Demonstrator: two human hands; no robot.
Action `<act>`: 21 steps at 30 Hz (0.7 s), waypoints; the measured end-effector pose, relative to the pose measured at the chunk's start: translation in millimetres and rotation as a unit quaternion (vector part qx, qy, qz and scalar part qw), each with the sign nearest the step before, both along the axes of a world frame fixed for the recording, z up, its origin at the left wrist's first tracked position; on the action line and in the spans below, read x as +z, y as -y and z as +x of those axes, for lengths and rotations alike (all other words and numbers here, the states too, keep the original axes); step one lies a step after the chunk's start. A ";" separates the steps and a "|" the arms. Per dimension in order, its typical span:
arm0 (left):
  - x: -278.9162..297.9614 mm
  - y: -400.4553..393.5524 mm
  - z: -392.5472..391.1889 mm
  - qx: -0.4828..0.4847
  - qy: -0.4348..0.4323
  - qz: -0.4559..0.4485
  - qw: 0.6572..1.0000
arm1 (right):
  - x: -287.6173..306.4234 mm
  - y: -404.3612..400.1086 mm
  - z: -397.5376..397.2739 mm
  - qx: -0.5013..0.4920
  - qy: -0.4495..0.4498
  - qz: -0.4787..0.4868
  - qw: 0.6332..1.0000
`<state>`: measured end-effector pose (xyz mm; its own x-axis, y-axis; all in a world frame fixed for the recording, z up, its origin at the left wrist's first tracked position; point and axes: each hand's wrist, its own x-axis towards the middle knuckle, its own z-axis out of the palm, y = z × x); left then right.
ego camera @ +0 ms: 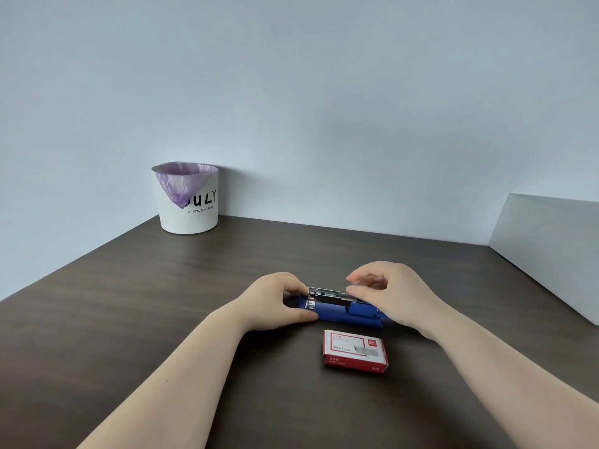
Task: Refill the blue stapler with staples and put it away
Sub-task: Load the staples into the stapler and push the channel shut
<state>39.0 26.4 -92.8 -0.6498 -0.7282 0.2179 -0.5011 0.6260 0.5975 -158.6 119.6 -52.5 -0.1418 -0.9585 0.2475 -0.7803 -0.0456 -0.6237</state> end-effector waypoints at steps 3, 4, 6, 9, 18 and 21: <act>-0.3 0.2 0.1 0.001 0.000 0.001 1.000 | 0.2 -0.9 -5.0 -0.029 -0.066 -0.011 0.997; -0.5 0.5 0.1 0.002 0.000 0.000 1.000 | 0.0 -1.2 -6.0 -0.029 -0.088 -0.002 0.996; -0.6 0.4 0.3 0.003 0.000 0.001 1.000 | 0.1 -2.2 -5.9 -0.016 -0.124 0.023 0.992; -0.5 0.2 0.2 0.001 0.002 0.001 1.000 | 1.8 -2.7 -1.4 0.010 -0.169 0.042 0.985; -0.3 0.4 0.8 -0.004 0.003 0.002 1.000 | 6.7 3.7 19.6 0.046 -0.216 0.066 0.973; -1.3 1.4 0.6 -0.004 0.000 0.004 1.000 | 7.2 9.1 27.8 0.071 -0.230 0.082 0.967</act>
